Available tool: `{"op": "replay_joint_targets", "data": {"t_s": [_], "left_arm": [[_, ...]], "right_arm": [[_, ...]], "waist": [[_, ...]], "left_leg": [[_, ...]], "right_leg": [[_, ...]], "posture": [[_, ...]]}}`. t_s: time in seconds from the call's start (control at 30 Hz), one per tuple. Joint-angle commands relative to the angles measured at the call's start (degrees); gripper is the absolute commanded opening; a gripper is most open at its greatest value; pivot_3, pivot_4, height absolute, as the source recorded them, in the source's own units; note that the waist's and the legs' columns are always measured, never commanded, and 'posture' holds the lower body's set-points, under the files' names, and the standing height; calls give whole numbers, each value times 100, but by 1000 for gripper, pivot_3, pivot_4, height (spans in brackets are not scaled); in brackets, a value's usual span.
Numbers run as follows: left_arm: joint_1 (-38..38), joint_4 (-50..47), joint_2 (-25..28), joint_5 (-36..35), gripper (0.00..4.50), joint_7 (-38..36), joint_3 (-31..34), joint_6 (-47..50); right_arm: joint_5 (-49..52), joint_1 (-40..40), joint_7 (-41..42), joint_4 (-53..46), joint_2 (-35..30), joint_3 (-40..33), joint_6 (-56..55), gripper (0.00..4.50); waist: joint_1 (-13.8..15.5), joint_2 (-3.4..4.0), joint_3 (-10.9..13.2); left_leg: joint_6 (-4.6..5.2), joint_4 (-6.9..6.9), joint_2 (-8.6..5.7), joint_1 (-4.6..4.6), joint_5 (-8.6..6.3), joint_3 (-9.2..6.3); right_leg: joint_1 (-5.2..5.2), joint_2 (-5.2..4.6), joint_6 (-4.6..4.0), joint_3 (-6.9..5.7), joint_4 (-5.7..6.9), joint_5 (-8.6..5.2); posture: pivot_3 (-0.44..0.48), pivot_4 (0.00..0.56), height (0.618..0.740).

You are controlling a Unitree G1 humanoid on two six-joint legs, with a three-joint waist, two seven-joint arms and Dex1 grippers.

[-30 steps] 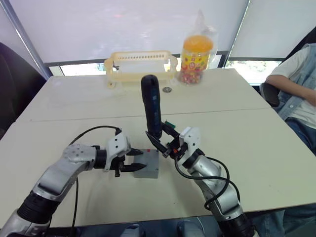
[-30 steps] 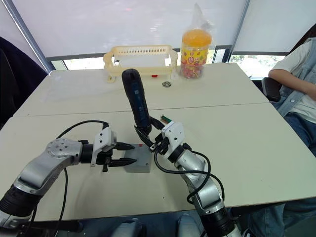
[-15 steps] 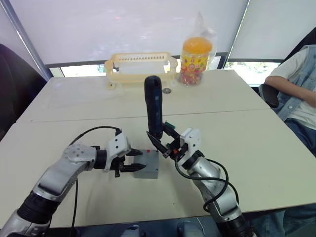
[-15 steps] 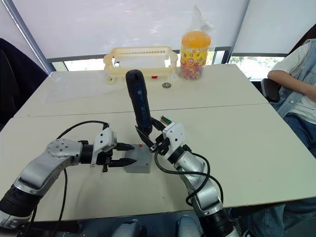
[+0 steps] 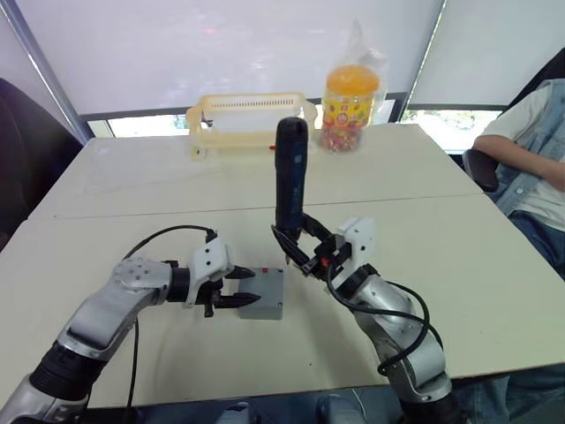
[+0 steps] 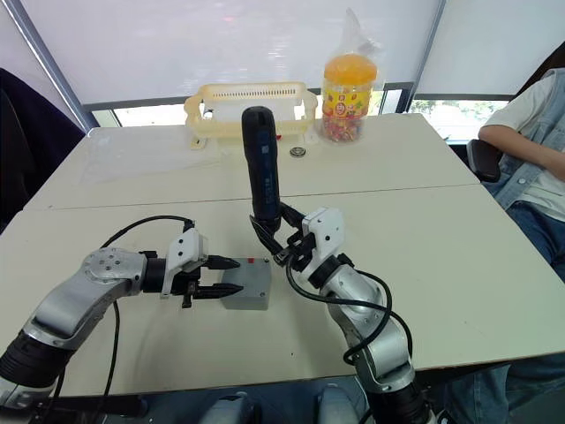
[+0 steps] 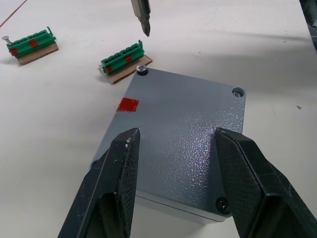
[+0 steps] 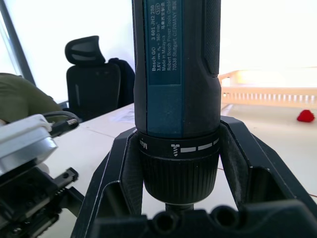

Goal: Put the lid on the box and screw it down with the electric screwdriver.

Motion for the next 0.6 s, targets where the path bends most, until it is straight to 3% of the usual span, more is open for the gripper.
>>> {"op": "replay_joint_targets", "data": {"t_s": [0.03, 0.6], "left_arm": [[108, 144, 51, 262, 2405, 1, -173, 81], [164, 91, 77, 263, 2405, 31, -148, 118]], "right_arm": [[85, -137, -66, -143, 226, 58, -206, 1784], [-54, -137, -24, 350, 328, 188, -541, 1784]], "waist": [[-1, 1, 0], [-3, 3, 2]], "left_leg": [[0, 0, 0, 0, 0, 0], [0, -2, 0, -1, 0, 0]], "right_leg": [[0, 0, 0, 0, 0, 0], [-1, 0, 0, 0, -2, -1]], "posture": [[0, 150, 740], [0, 150, 740]]}}
